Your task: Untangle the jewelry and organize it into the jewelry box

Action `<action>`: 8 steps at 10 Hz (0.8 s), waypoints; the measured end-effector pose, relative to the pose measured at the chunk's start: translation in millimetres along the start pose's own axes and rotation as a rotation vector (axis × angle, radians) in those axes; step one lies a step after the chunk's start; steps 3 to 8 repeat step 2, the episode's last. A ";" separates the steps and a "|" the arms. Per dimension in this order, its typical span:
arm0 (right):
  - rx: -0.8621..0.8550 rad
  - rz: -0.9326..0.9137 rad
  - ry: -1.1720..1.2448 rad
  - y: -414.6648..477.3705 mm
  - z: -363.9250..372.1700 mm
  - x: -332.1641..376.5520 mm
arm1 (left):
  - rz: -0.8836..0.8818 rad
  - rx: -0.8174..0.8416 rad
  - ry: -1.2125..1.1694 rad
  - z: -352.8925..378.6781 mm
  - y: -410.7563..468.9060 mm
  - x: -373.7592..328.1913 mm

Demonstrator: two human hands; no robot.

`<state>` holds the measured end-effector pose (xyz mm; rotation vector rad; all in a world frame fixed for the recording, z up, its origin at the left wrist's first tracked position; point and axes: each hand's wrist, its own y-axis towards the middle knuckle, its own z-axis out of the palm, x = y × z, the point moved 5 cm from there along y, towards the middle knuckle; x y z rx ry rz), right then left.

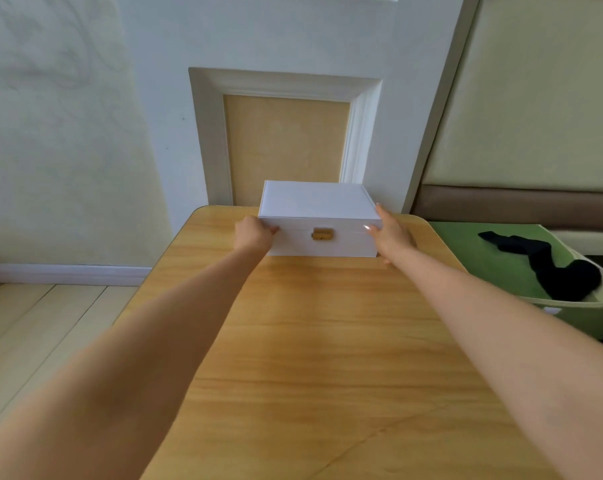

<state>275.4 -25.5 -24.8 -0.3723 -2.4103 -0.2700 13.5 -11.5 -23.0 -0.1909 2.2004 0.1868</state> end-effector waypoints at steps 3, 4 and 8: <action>-0.021 -0.057 -0.127 28.0 2.4 13.9 | 0.008 0.007 -0.015 3.5 15.3 3.8; -0.021 -0.057 -0.127 28.0 2.4 13.9 | 0.008 0.007 -0.015 3.5 15.3 3.8; -0.021 -0.057 -0.127 28.0 2.4 13.9 | 0.008 0.007 -0.015 3.5 15.3 3.8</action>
